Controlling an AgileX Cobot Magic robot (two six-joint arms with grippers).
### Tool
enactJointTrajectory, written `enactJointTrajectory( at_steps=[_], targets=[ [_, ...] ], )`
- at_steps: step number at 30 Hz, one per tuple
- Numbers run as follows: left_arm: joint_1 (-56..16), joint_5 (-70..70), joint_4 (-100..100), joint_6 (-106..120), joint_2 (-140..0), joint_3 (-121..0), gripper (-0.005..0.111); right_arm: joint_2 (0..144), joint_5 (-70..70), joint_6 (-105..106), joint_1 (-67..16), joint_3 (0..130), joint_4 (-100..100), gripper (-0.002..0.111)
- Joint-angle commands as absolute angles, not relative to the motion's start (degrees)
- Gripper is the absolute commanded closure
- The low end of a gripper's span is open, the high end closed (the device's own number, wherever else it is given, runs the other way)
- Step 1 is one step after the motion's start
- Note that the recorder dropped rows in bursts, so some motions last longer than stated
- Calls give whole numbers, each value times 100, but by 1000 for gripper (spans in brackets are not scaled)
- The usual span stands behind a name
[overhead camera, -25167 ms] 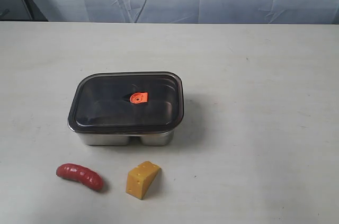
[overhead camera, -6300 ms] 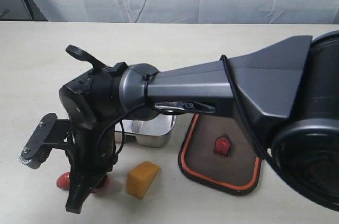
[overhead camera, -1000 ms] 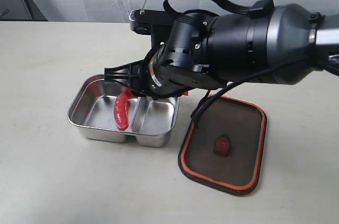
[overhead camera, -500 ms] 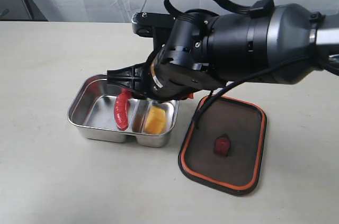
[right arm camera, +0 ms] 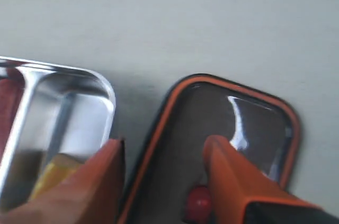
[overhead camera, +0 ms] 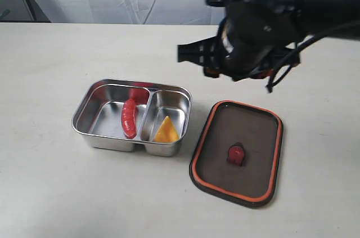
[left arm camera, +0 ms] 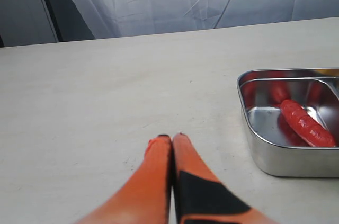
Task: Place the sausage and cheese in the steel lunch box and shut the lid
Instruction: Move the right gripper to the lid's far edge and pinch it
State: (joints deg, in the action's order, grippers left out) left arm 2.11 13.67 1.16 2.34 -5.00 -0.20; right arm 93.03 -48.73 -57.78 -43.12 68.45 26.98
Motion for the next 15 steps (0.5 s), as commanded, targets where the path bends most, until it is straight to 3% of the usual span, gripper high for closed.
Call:
enactJointTrajectory(
  at_steps=[1, 7, 15],
  targets=[
    [213, 1367, 97, 230, -465, 0, 106, 9118, -5297, -3998, -3308, 6830, 1467, 61],
    [213, 1367, 97, 230, -465, 0, 106, 9434, -5285, -1770, -2151, 6830, 449, 61],
    [213, 1367, 97, 230, -465, 0, 106, 10180, -4870, 444, -1367, 6830, 437, 61]
  ],
)
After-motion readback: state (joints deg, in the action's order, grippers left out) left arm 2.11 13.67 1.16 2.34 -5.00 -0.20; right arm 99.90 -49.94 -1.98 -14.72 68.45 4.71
